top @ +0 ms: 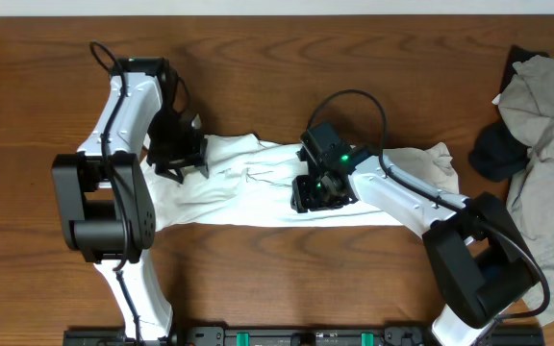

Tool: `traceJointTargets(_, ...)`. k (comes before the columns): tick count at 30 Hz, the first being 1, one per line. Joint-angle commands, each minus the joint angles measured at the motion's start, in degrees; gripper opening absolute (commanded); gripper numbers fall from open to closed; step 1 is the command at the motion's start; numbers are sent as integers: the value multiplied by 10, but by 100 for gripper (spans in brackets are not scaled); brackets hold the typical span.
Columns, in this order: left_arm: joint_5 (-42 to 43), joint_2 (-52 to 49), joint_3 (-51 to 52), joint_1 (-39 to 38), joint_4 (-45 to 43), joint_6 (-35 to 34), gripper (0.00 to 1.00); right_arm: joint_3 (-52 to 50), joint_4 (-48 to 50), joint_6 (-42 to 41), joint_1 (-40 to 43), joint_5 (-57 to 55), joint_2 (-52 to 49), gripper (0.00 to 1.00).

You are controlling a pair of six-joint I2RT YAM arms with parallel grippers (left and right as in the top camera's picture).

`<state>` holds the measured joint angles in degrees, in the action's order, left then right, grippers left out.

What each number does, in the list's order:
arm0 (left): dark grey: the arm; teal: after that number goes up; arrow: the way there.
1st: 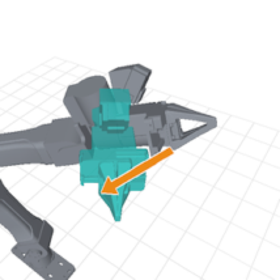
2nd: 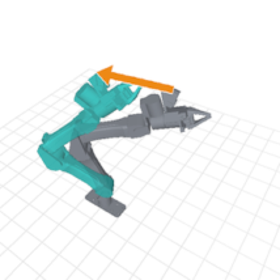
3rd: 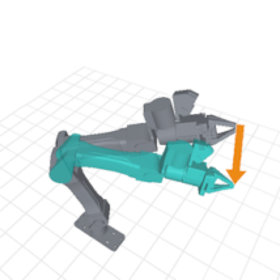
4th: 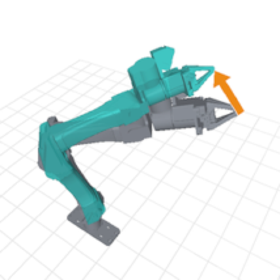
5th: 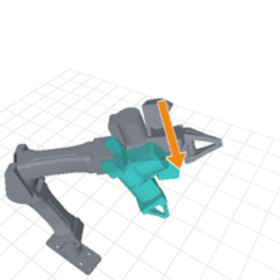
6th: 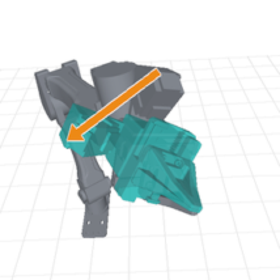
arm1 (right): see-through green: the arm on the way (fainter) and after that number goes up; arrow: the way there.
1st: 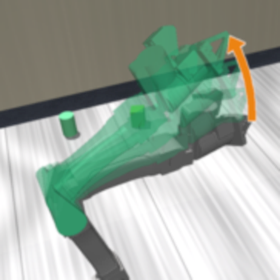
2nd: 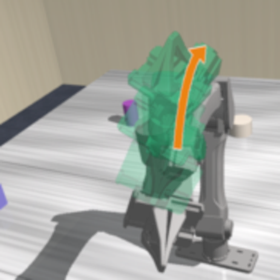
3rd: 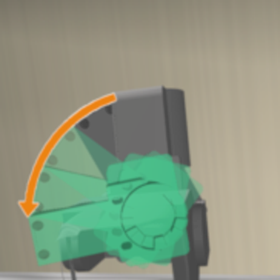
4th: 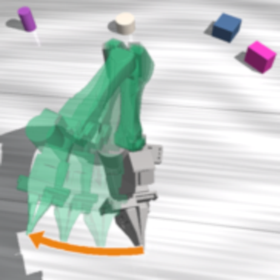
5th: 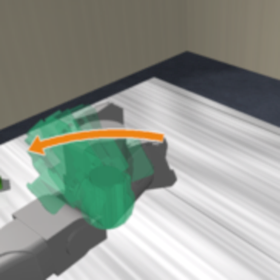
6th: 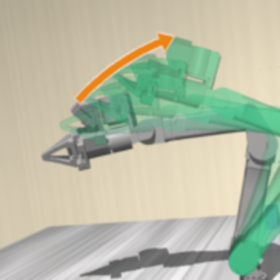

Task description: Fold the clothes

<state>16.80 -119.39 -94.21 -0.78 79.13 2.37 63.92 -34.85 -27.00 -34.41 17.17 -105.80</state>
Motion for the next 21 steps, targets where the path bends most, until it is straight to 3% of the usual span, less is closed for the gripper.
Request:
traceJointTargets(1, 8, -7, 3, -3, 12, 6, 46, -4, 5, -9, -5, 2, -4, 50)
traceJointTargets(4, 8, -4, 3, -3, 32, 6, 42, -4, 6, -9, -5, 2, -4, 50)
traceJointTargets(6, 8, 3, 3, -3, 46, 6, 30, -4, 6, -9, -5, 2, -4, 50)
traceJointTargets(8, 8, 13, 3, -3, 53, 6, 25, -4, 7, -9, -5, 2, -4, 50)
traceJointTargets(12, 7, 31, 3, -3, 43, 6, 24, -4, 8, -13, -5, 2, -4, 50)
traceJointTargets(17, 5, 42, 3, 1, -55, -3, 34, -4, 7, -13, -5, 2, -4, 51)
traceJointTargets(21, 5, 36, 3, 1, -126, -21, 34, -4, 0, -17, -5, 2, -4, 50)
